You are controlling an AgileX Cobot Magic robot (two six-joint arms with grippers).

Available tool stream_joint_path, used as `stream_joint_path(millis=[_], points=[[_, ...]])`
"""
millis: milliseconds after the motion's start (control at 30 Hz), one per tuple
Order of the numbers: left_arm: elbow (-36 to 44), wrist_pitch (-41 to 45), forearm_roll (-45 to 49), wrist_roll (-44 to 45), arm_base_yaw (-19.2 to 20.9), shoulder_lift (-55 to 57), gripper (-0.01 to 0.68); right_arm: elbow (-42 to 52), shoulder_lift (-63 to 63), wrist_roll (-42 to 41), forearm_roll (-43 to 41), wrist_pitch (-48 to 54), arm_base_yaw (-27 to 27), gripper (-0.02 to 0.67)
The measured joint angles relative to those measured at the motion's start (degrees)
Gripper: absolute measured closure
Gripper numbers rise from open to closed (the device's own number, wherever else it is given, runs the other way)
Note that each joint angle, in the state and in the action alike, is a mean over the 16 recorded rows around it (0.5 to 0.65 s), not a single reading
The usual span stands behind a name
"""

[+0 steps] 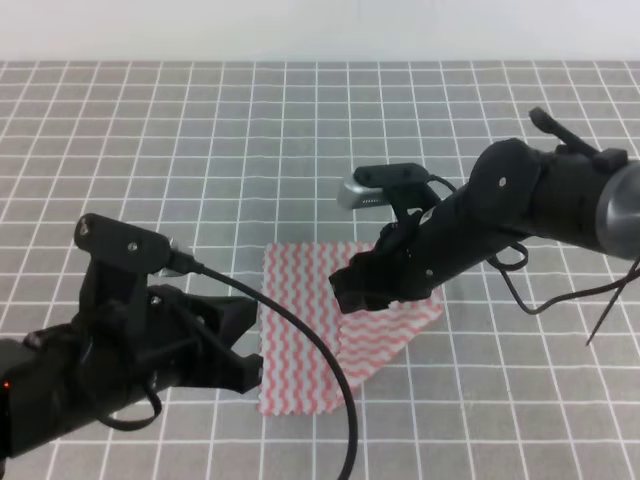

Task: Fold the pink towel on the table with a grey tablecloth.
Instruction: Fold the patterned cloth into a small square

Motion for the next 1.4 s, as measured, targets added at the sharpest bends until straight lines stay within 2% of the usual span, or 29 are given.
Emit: stream_joint_path(millis=[667,867,1033,1400], points=[[0.1,0.1,0.7,-0.2,0.0,-0.4,0.675,-1.2,5.6,2.3,-1.4,-0.7,0.0,0.4],[0.2,0.2,1.0,-0.2,0.0,-0.4,0.675,-1.3,6.2,3.1,-1.6,-1.0,0.0,0.421],[0.2,0.3,1.0,-0.2,0.0,-0.5,0.675,-1.4,6.5,3.7,-2.6,-0.6,0.0,0.467],[0.2,0.4,1.1,-0.2,0.0,-0.5,0.675,-2.1,6.5,5.4,-6.3,1.2,0.0,0.62]])
